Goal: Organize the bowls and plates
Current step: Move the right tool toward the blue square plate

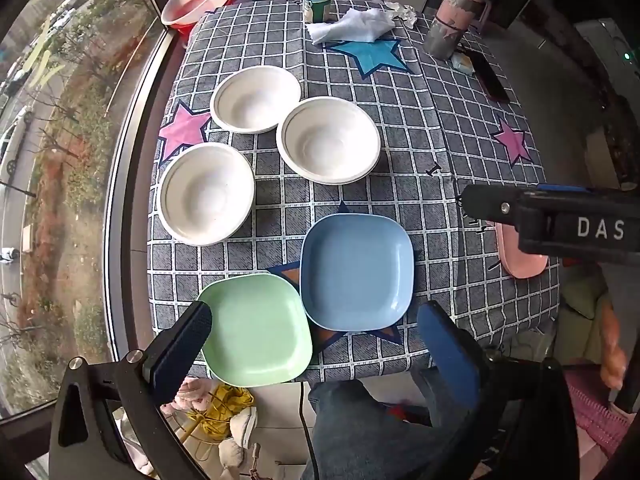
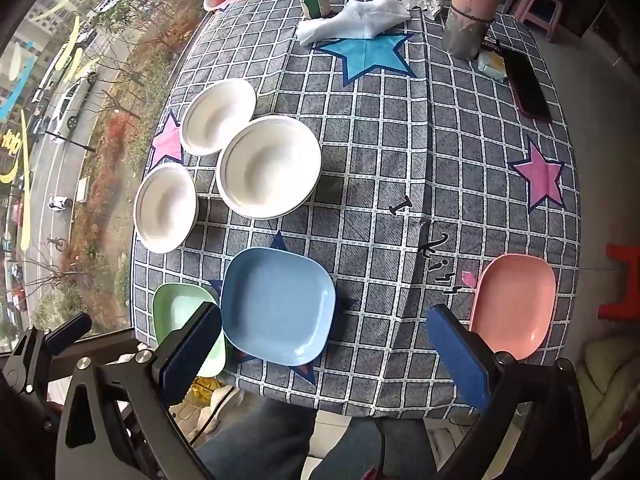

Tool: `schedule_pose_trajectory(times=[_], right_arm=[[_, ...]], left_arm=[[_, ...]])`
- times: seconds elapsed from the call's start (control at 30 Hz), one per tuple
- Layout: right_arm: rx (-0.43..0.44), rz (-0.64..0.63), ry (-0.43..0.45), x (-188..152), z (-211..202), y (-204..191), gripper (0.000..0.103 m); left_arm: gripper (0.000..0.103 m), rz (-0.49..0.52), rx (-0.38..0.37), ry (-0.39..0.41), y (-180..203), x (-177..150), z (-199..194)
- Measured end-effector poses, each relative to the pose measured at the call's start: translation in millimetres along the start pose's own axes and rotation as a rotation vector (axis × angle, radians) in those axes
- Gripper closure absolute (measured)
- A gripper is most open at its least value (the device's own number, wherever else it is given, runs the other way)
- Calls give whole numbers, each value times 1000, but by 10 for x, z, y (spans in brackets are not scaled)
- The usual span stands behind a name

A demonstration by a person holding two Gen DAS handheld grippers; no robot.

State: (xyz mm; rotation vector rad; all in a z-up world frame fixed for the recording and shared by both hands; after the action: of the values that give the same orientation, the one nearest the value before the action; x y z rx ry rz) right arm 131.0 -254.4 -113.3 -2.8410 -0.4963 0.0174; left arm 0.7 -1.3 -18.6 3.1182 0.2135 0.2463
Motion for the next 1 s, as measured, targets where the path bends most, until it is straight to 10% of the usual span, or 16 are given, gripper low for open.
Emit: schedule_pose_trajectory(times=[1.0], right_arm=[[76,89,-44,-12,69,186,0]], left_arm=[[0,-38,45,-33,-51,-66,1]])
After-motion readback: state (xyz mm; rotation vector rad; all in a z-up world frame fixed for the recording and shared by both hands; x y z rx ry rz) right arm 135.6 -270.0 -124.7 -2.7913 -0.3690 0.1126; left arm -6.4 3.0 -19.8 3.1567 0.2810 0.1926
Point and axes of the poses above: each gripper's, at about its wrist camera, not at the fingertips, and z roughly the way its jaws point, y to its right, x to its top, the point moved 2 cm from there along z, roughly the way its jaws point, and after that the axes turned 4 degrees about z, right-handed, at the moved point
